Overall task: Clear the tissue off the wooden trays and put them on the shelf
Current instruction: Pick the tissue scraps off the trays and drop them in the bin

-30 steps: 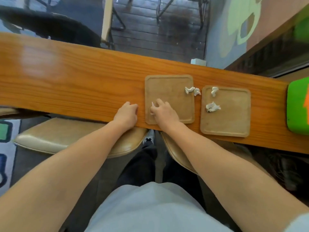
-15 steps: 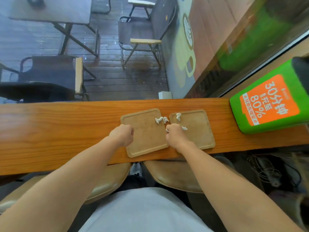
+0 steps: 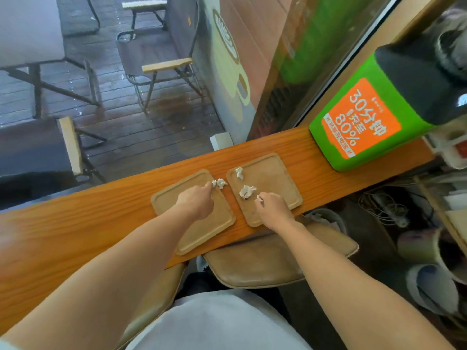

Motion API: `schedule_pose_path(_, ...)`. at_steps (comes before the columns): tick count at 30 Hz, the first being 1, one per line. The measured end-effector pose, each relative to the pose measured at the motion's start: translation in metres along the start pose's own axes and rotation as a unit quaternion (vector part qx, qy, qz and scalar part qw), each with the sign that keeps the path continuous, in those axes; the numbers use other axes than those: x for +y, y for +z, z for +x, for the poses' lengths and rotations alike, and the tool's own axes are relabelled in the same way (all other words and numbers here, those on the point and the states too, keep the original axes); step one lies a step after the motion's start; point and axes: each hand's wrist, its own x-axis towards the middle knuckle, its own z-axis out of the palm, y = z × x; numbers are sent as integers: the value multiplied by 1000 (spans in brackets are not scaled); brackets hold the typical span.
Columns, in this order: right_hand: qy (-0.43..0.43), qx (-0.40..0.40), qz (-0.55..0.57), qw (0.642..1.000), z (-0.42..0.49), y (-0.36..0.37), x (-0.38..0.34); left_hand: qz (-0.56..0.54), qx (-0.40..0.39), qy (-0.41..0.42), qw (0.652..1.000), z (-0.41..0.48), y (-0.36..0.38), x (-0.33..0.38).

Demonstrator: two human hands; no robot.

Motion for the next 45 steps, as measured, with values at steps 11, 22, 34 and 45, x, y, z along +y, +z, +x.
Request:
schedule_pose_path(11, 29, -84, 46, 995, 37, 4, 7, 24, 58, 6, 998, 31, 4, 11)
schedule_pose_path(22, 35, -136, 19, 990, 67, 35, -2, 1, 35, -29, 999, 48, 24, 2)
schedule_pose_path(34, 71, -160, -25, 984, 41, 47, 6, -10, -50, -30, 998, 25, 35, 0)
schedule_pose_path(45, 85, -127, 45, 987, 15, 31, -7, 79, -82, -6, 993, 3, 20, -18)
